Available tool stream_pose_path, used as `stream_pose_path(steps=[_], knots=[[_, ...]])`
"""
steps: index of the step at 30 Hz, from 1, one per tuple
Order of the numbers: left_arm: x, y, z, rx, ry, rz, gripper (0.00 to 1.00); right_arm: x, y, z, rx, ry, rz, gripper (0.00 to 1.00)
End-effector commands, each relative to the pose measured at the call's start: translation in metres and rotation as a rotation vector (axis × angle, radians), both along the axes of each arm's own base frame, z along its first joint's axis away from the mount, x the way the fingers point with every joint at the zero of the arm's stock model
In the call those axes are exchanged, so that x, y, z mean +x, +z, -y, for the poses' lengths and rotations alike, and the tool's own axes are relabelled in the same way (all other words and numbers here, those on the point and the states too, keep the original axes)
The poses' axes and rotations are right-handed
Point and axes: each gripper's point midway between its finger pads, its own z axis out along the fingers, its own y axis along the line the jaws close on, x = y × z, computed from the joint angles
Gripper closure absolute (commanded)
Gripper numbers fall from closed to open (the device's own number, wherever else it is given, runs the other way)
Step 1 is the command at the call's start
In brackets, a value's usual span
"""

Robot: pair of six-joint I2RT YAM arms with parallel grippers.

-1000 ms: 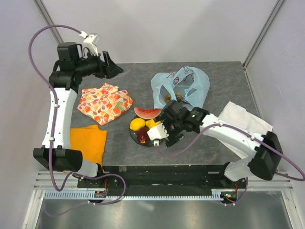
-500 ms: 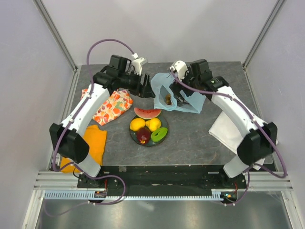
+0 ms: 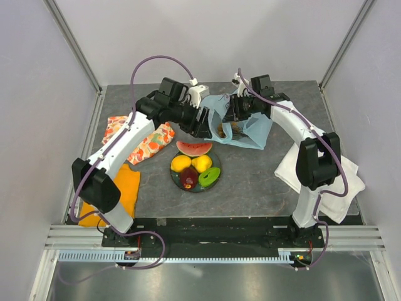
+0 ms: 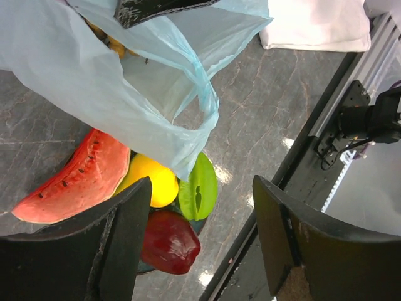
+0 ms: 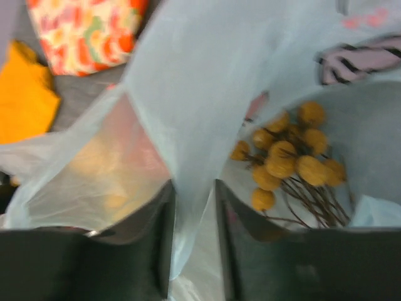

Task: Take the fake fruits out of the plastic bag
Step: Adjust the plastic bag at the center of the board.

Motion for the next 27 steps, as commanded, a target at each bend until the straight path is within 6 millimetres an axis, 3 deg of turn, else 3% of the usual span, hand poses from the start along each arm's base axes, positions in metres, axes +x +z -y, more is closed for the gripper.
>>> stream_pose_path(steps=[1,3,4,5,6,9,14,18,19,21,22,23,24,27], knots=[[-0.011,0.032,0.009,0.013,-0.109,0.218,0.24,-0.008,0.062,-0.035,0.294,0.071,-0.041,0.78],[-0.012,0.038,0.020,0.009,-0.156,0.358,0.21,-0.017,0.089,-0.046,0.424,0.094,-0.083,0.80],[-0.012,0.051,0.017,0.013,-0.143,0.445,0.21,-0.021,0.100,-0.050,0.488,0.072,-0.146,0.82],[-0.014,0.044,0.019,0.035,-0.153,0.479,0.20,-0.019,0.113,-0.054,0.537,0.092,-0.113,0.83],[-0.015,0.051,0.027,0.038,-0.186,0.567,0.20,-0.021,0.113,-0.054,0.555,0.087,-0.128,0.83],[-0.016,0.046,0.035,0.100,-0.200,0.671,0.19,-0.022,0.124,-0.058,0.606,0.101,-0.137,0.84],[0.001,0.037,0.045,0.195,-0.164,0.771,0.16,-0.019,0.136,-0.060,0.650,0.108,-0.130,0.84],[0.017,0.014,0.050,0.276,-0.159,0.761,0.19,-0.021,0.138,-0.061,0.664,0.107,-0.137,0.84],[0.019,0.011,0.050,0.284,-0.154,0.758,0.23,-0.022,0.138,-0.061,0.664,0.111,-0.137,0.84],[0.018,0.010,0.054,0.274,-0.156,0.745,0.51,-0.022,0.134,-0.060,0.661,0.107,-0.140,0.83],[0.017,0.010,0.055,0.264,-0.159,0.740,0.68,-0.022,0.131,-0.059,0.656,0.107,-0.141,0.79],[0.016,0.013,0.054,0.259,-0.154,0.738,0.98,-0.020,0.126,-0.057,0.650,0.098,-0.146,0.73],[0.016,0.013,0.051,0.252,-0.129,0.716,0.98,-0.013,0.122,-0.047,0.642,0.072,-0.138,0.56],[0.014,0.016,0.033,0.217,-0.066,0.621,0.98,0.007,0.111,-0.012,0.558,0.002,-0.066,0.36]])
